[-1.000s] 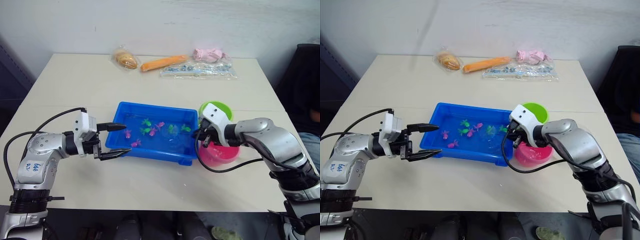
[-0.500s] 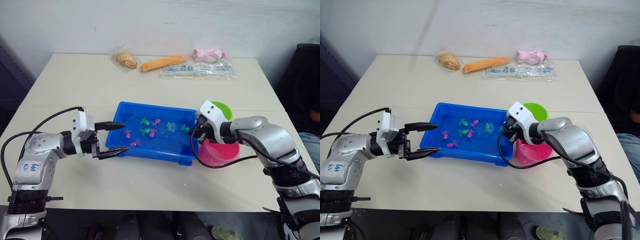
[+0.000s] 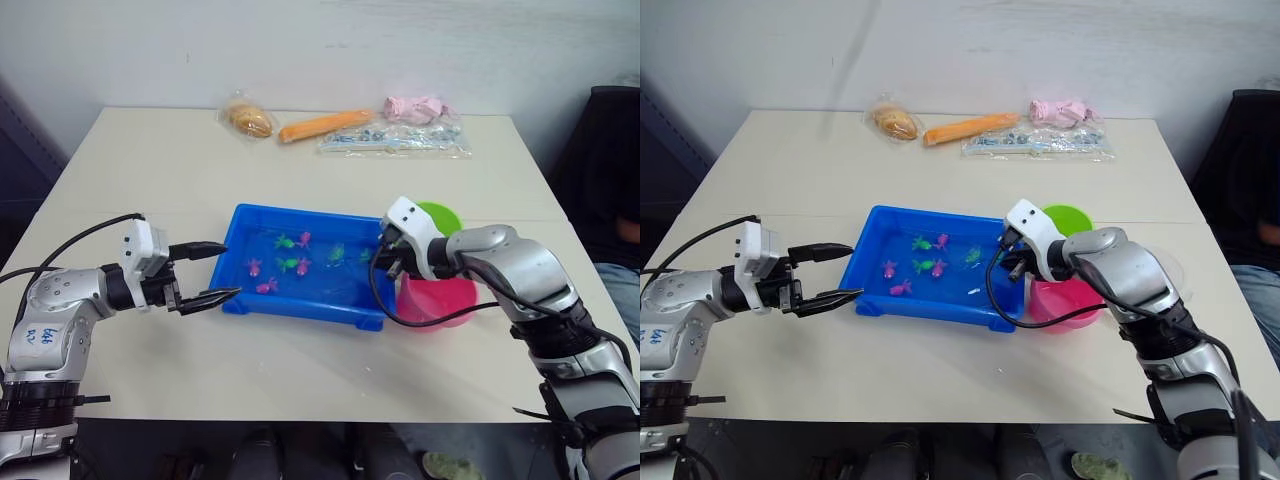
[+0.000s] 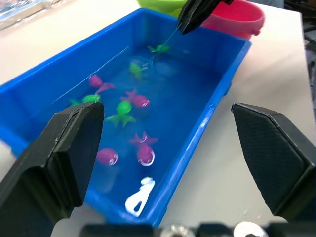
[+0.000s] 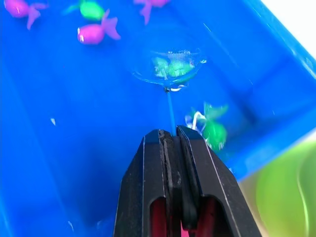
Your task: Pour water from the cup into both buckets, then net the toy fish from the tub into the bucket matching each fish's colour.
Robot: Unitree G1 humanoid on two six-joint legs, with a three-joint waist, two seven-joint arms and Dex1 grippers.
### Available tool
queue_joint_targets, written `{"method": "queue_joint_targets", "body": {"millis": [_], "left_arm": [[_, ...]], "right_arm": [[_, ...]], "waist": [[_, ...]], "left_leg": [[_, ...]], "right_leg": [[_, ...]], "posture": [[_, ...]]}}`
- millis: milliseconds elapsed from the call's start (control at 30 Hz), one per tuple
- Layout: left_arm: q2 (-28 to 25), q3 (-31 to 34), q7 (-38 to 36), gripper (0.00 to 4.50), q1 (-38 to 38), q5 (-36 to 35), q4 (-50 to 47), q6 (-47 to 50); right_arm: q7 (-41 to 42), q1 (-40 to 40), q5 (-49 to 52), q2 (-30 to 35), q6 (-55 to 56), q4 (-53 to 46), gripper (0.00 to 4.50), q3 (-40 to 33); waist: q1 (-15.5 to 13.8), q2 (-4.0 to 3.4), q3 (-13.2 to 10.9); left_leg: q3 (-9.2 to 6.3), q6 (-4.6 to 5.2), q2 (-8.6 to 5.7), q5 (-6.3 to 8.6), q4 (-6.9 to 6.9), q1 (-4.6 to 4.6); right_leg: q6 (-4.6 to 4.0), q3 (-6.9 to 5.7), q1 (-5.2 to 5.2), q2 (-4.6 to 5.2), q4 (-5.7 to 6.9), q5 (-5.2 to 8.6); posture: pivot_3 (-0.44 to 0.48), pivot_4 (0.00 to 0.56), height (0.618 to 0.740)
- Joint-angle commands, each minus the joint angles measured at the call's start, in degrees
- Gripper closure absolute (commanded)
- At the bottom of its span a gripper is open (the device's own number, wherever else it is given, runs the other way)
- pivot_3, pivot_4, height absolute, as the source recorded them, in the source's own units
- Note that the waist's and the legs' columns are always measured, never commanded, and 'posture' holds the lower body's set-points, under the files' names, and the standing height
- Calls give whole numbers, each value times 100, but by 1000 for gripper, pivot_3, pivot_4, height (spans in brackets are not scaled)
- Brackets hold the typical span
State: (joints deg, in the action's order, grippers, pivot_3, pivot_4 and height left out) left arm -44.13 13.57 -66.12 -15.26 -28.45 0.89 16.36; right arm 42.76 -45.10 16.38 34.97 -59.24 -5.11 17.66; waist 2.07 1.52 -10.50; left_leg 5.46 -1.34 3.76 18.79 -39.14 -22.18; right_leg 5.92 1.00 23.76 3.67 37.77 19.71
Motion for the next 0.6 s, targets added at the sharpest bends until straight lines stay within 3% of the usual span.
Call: {"method": "queue_joint_targets", "body": {"millis": [33, 600], "left_arm": [[-134, 245, 33, 38, 48, -94, -54, -24], [-126, 322, 158, 38, 145, -148, -188, 84]], "right_arm": [[24, -201, -114, -45, 165, 14, 4500, -18], [31, -443, -390, -679, 403, 610, 4500, 174]], "waist": [[-2, 0, 0], [56, -1, 0]], "left_leg": [[1, 0, -1, 0, 0, -1], [1, 0, 0, 0, 1, -3]], "right_leg": [[0, 0, 1, 3, -1, 0], [0, -1, 4, 4, 4, 0]], "posture": [[0, 150, 740], [0, 150, 740]]}}
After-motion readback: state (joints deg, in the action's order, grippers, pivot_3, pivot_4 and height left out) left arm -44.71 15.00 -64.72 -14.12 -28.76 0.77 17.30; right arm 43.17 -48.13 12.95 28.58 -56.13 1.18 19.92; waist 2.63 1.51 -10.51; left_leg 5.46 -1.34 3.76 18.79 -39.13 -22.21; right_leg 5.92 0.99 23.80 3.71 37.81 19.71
